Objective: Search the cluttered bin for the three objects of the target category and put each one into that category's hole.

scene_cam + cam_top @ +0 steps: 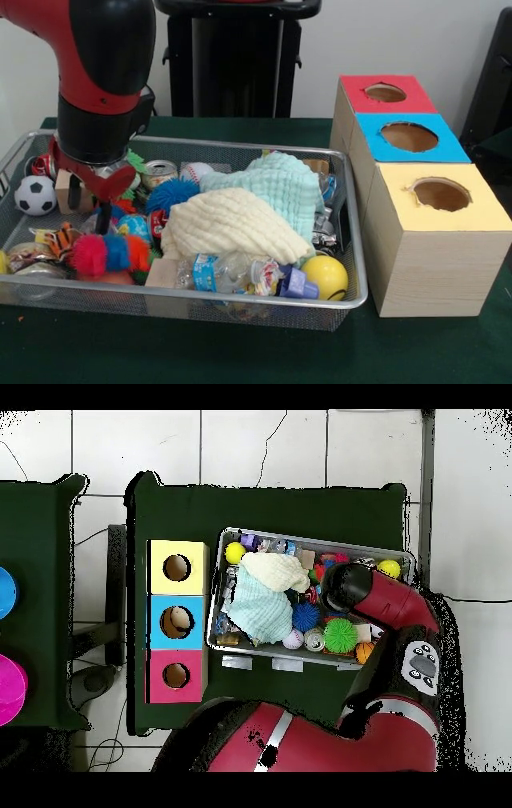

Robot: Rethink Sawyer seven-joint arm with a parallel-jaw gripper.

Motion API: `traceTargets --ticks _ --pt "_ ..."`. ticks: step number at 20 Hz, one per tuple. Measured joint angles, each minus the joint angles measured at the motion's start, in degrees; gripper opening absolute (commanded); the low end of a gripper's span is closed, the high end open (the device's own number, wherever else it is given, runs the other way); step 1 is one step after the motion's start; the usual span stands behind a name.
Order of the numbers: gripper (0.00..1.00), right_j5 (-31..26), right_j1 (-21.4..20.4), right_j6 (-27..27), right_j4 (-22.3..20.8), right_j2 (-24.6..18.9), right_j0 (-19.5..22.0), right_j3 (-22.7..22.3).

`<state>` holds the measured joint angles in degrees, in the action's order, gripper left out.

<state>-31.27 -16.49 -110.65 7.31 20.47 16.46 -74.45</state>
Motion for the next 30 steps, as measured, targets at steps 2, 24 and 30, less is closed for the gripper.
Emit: traceTargets --ticks 2,24,30 --pt "1.00 0.00 0.27 0.00 0.00 0.41 -0.12 0.00" --pt "1.00 7.31 2.86 0.00 0.01 1.40 1.38 -0.32" --pt "1.00 12.13 0.90 0.00 0.00 -1.84 3.13 -2.61"
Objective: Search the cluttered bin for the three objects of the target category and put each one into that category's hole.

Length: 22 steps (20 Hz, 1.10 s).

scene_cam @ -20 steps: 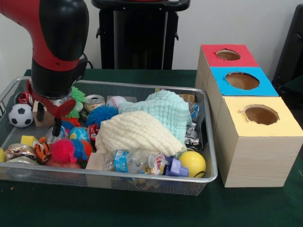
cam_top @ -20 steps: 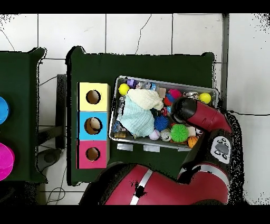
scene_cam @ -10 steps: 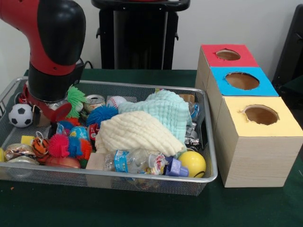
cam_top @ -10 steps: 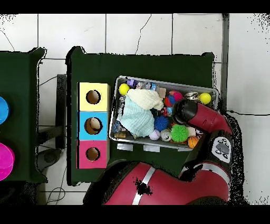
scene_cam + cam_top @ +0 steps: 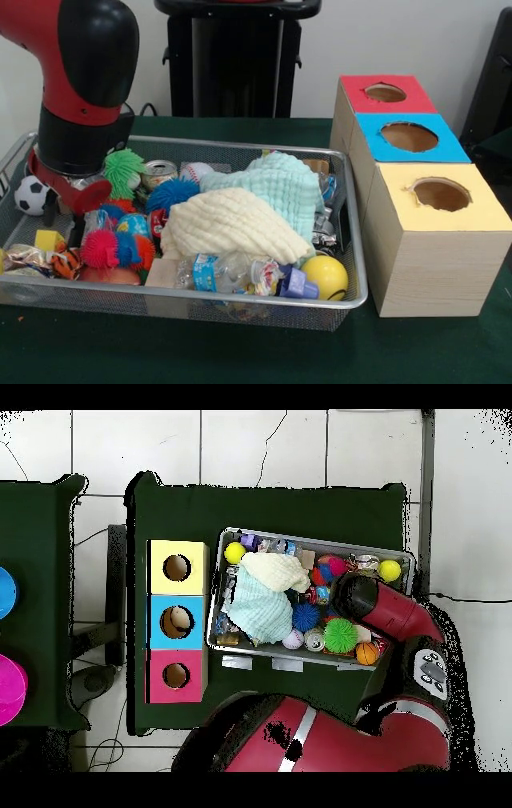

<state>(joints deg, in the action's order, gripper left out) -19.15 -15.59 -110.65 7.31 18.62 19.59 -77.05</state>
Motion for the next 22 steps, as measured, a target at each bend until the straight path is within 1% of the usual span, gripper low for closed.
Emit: traceTargets --ticks 7,12,16,19,22 --pt "1.00 0.70 -3.28 0.00 0.00 -4.56 2.40 -1.33" --pt "1.00 0.70 -4.73 0.00 0.00 -7.16 3.46 -1.34" --pt "1.00 0.70 -4.87 0.00 -0.01 -8.39 3.52 -1.27" --pt "1.00 0.71 -4.22 0.00 -0.01 -9.07 3.51 -0.58" --pt "1.00 0.71 -2.41 0.00 0.00 -9.14 3.48 1.34"
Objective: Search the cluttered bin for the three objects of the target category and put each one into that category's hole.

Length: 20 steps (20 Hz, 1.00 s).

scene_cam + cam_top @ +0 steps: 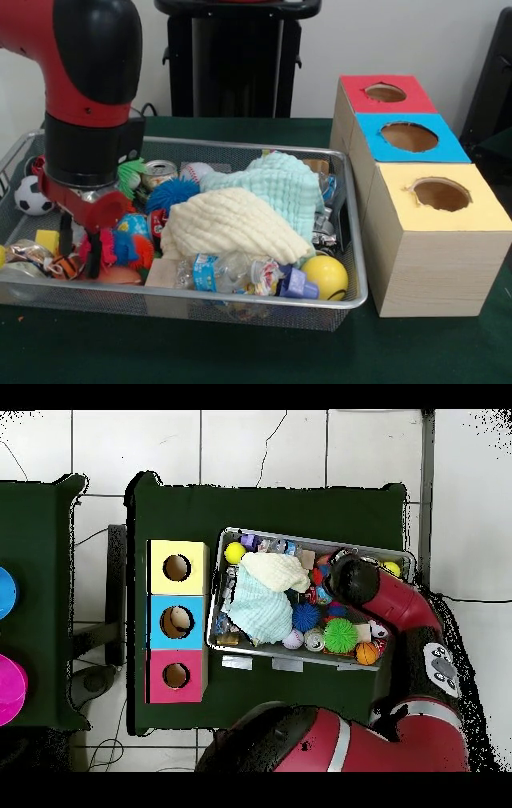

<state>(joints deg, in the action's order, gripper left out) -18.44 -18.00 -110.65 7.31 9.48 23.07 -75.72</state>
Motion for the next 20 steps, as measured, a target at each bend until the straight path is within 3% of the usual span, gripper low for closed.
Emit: traceTargets --ticks 7,20 --pt "1.00 -0.39 5.00 0.01 -0.01 3.54 -2.48 5.00" --pt "1.00 -4.32 6.92 0.00 0.00 8.67 -5.64 8.65"
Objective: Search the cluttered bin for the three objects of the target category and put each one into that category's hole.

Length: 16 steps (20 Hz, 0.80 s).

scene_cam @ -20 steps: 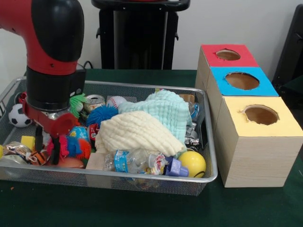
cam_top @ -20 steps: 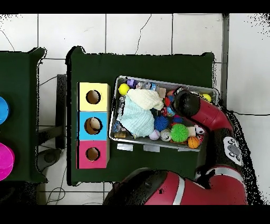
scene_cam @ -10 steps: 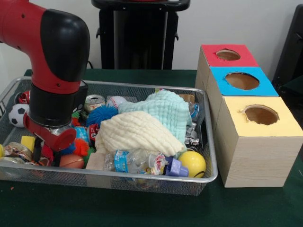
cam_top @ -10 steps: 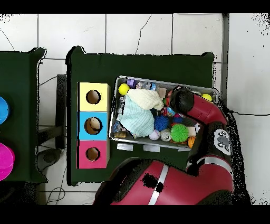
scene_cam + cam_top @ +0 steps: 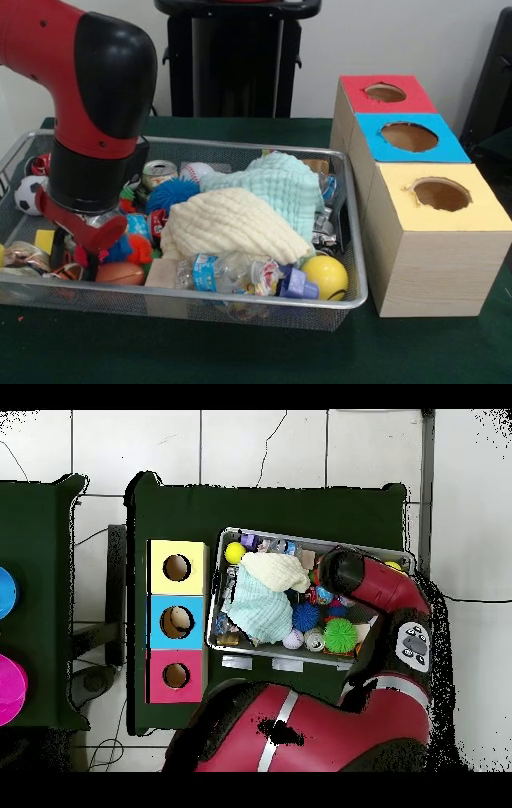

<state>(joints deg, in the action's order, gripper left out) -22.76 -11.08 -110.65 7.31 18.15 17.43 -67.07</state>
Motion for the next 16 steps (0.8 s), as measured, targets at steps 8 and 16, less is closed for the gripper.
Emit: traceTargets --ticks 8,16 --pt "0.00 -12.25 3.46 0.00 0.00 3.10 -0.41 7.45" --pt "0.00 -17.60 6.95 0.00 -0.02 3.23 0.23 14.61"
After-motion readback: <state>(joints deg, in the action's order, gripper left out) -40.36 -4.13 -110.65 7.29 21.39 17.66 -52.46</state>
